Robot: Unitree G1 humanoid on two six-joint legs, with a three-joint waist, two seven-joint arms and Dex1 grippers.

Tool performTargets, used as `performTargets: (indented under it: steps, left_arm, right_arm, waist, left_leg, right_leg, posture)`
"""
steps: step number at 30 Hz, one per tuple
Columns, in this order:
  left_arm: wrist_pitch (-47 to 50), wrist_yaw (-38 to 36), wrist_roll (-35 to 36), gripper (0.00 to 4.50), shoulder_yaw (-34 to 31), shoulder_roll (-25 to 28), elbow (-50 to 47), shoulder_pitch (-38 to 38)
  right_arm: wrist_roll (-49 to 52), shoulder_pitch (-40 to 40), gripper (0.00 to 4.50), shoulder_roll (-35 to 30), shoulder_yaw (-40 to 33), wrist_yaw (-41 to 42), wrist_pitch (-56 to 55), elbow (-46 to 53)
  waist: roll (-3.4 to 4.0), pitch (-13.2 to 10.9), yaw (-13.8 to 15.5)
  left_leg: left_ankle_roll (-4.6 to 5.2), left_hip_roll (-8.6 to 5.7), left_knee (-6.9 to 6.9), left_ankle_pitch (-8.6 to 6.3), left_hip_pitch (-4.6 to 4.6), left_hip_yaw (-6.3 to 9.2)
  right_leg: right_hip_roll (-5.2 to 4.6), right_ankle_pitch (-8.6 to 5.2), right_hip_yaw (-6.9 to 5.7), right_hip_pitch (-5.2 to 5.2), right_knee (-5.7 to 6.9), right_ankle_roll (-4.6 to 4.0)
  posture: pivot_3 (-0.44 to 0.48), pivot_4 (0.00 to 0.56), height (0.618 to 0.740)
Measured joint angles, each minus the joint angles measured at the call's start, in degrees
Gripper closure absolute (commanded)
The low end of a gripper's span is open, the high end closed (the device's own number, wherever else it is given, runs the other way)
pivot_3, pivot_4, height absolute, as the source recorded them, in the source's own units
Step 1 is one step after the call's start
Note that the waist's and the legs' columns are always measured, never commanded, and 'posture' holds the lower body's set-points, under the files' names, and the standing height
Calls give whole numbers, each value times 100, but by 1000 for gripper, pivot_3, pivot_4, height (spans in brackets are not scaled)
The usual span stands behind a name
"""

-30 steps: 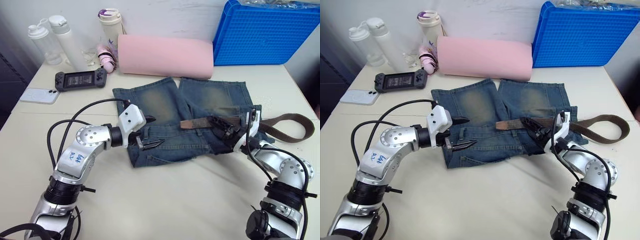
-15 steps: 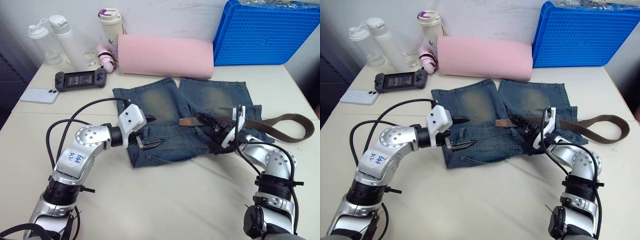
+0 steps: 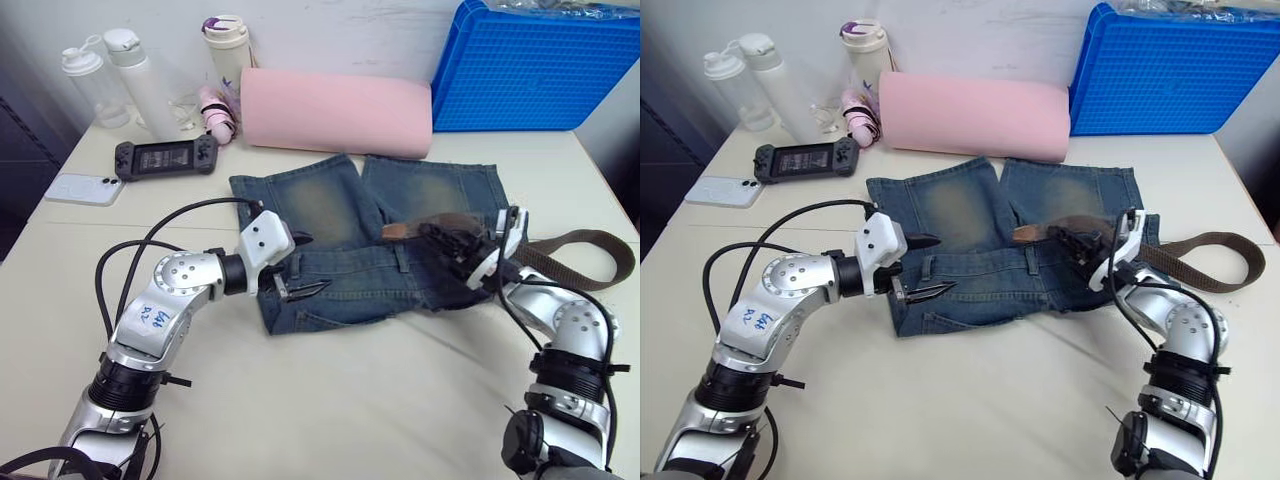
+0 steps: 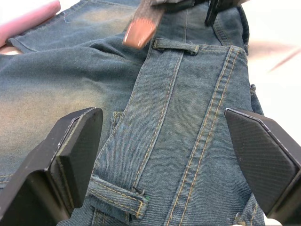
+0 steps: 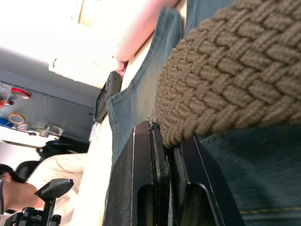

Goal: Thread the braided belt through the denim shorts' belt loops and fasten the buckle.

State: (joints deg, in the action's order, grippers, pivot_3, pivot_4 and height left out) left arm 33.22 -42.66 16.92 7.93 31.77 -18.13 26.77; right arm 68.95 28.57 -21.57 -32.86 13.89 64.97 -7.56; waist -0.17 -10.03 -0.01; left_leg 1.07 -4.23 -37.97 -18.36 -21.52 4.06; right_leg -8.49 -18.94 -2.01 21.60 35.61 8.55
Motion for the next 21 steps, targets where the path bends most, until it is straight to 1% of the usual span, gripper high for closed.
performTargets:
  steps: [4,6,9,14,21]
  left_arm:
    - [-79,-42,-57,0,19,-26,122,10]
    - [-128,-76,-87,0,40,-29,139,17]
    - [-186,-121,-138,0,133,-59,263,116]
    - [-227,-146,-154,0,156,-58,315,132]
    - [-270,-206,-200,0,173,-34,314,132]
  right_arm:
    - [234,-178,4412,-676,-199,57,198,80]
    - [294,-229,4412,-821,-281,61,262,80]
    - [363,-353,4412,-886,-233,124,318,93]
    - [240,-563,4412,-886,193,301,361,324]
    - [-98,-689,4412,-867,725,757,259,334]
  waist:
    - [1,-1,11]
    - [1,-1,11]
    - [1,-1,-16]
    - [1,-1,-10]
    - [1,-1,10]
  left_leg:
    - [2,-1,0,-1,-2,0]
    - [1,1,0,-1,-2,-1]
    - [1,6,0,0,-1,-13]
    - [1,6,0,0,-1,-13]
    - [2,3,0,-1,-2,-8]
  right_leg:
    - [-1,0,-1,-3,-6,0]
    - [-1,0,-2,-3,-8,0]
    - [1,0,0,-3,-11,0]
    - [2,0,1,-3,-11,0]
    - [0,0,1,-3,-12,0]
  posture:
    - [0,150,740]
    - [0,150,740]
    - [0,150,740]
    - [0,150,740]
    - [0,150,740]
